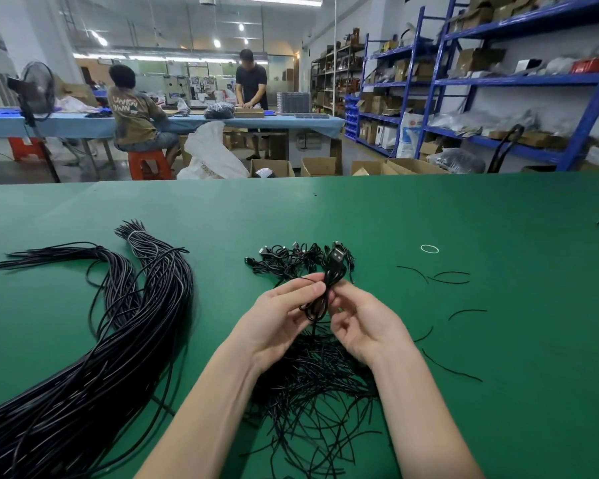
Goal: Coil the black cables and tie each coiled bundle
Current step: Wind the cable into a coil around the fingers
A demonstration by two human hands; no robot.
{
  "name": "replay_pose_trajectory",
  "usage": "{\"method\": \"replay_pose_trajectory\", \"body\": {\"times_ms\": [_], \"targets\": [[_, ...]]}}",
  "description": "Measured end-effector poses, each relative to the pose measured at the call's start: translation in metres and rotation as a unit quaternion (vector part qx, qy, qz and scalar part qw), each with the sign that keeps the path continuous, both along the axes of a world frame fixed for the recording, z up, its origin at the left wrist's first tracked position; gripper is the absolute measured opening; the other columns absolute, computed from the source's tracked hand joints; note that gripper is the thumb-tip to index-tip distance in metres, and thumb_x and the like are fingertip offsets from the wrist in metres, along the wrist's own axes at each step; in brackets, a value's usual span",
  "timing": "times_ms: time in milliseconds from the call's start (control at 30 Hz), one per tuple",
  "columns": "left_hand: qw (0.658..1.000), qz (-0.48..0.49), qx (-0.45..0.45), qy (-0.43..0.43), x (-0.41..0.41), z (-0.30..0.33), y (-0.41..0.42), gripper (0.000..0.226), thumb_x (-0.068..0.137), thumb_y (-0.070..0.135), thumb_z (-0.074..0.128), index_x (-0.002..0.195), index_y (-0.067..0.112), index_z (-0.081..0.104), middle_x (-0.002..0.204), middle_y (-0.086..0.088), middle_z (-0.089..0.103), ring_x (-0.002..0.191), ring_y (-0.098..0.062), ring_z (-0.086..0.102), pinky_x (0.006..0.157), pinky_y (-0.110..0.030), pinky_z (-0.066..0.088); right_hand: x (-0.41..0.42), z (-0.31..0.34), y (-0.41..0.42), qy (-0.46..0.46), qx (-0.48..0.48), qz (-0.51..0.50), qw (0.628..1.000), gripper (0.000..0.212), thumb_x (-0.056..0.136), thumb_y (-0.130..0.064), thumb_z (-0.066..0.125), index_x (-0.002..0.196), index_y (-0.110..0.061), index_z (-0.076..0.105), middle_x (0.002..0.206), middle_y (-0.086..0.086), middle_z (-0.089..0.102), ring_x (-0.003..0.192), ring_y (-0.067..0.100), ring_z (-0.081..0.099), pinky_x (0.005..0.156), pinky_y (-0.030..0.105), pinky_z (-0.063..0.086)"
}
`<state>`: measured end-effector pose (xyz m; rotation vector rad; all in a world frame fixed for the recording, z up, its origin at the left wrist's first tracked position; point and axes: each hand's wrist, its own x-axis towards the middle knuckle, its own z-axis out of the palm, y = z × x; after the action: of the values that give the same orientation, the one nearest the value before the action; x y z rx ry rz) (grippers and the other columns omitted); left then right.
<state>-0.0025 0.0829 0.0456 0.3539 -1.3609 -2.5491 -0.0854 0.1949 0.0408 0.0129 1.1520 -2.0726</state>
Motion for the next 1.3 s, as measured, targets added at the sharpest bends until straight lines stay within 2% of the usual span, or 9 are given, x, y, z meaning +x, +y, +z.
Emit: {"method": "replay_pose_trajectory", "body": {"times_ms": [133,267,433,567,667,733,967,1133,1300], "targets": [[0.999,0.032,-0.038,0.011,-0.002,-0.001,0.001,0.025,0.062,0.018,0.082,0.086,0.013,0.082,0.092,-0.005,0.076,0.079,-0.011,0.071,0.073,-0.019,0.056,0.001,0.0,-0.001,0.09,0.027,-0.047,0.994,0.019,0.087,-0.013,0.078,0.105,-0.008,0.075,0.065,-0.002,0.066,0.05,0.002,0.055,0.044,0.014,0.044],[0.997,0.072,-0.036,0.014,-0.003,-0.002,0.003,0.023,0.064,0.016,0.081,0.086,0.012,0.082,0.097,-0.008,0.076,0.081,-0.013,0.07,0.073,-0.02,0.056,0.003,0.007,-0.002,0.255,0.085,-0.089,0.959,0.006,0.091,-0.015,0.076,0.096,-0.018,0.078,0.074,-0.006,0.075,0.061,0.002,0.062,0.049,0.016,0.048],[0.99,0.132,-0.053,0.004,-0.003,0.0,0.003,0.011,0.071,0.014,0.081,0.081,0.019,0.082,0.096,-0.006,0.077,0.083,-0.013,0.068,0.086,-0.028,0.049,0.007,0.012,-0.003,0.382,0.112,-0.052,0.916,0.019,0.095,-0.013,0.068,0.097,-0.03,0.077,0.092,-0.012,0.079,0.082,-0.004,0.07,0.062,0.015,0.053],[0.983,0.165,-0.079,-0.008,-0.002,0.0,0.002,0.015,0.068,0.015,0.086,0.077,0.018,0.074,0.09,-0.005,0.077,0.084,-0.016,0.065,0.082,-0.032,0.044,0.008,0.01,-0.003,0.376,0.082,-0.025,0.923,0.016,0.095,-0.011,0.069,0.105,-0.022,0.073,0.094,-0.006,0.08,0.087,-0.001,0.07,0.07,0.014,0.053],[0.982,0.174,-0.076,-0.002,-0.003,-0.001,0.001,0.034,0.076,0.007,0.082,0.091,0.016,0.053,0.094,-0.009,0.077,0.077,-0.02,0.066,0.08,-0.036,0.046,0.006,0.009,-0.002,0.371,0.069,-0.005,0.926,0.017,0.098,-0.01,0.065,0.105,-0.023,0.072,0.097,-0.01,0.08,0.096,-0.002,0.072,0.082,0.013,0.055],[0.983,0.172,-0.072,0.002,-0.003,0.0,0.001,0.033,0.077,0.005,0.081,0.096,0.014,0.056,0.09,-0.008,0.077,0.072,-0.018,0.067,0.076,-0.033,0.049,0.006,0.008,-0.002,0.364,0.06,0.007,0.929,0.02,0.099,-0.007,0.062,0.106,-0.024,0.072,0.1,-0.01,0.079,0.101,0.0,0.072,0.088,0.016,0.055],[0.974,0.19,-0.125,0.006,-0.004,0.0,0.004,0.021,0.074,0.01,0.085,0.091,0.012,0.072,0.087,-0.006,0.076,0.082,-0.015,0.07,0.078,-0.033,0.054,0.002,0.012,0.002,0.321,0.023,0.015,0.947,0.017,0.091,-0.016,0.073,0.107,-0.013,0.075,0.103,0.0,0.079,0.098,0.006,0.073,0.079,0.016,0.054],[0.936,0.247,-0.249,0.033,-0.007,-0.005,0.015,0.016,0.076,0.01,0.086,0.08,0.006,0.071,0.078,-0.004,0.076,0.073,-0.009,0.073,0.066,-0.016,0.053,0.005,0.013,-0.005,0.303,0.095,-0.056,0.946,0.01,0.085,-0.018,0.081,0.094,-0.014,0.078,0.089,-0.003,0.08,0.084,0.002,0.074,0.067,0.011,0.051],[0.946,0.207,-0.249,0.012,-0.007,0.0,0.02,0.022,0.081,0.016,0.082,0.094,0.013,0.065,0.077,0.005,0.072,0.069,-0.001,0.068,0.062,-0.009,0.048,0.004,0.018,-0.002,0.203,0.041,-0.059,0.976,0.006,0.083,-0.006,0.079,0.088,-0.006,0.075,0.089,0.009,0.076,0.083,0.015,0.069,0.076,0.021,0.053]]}}
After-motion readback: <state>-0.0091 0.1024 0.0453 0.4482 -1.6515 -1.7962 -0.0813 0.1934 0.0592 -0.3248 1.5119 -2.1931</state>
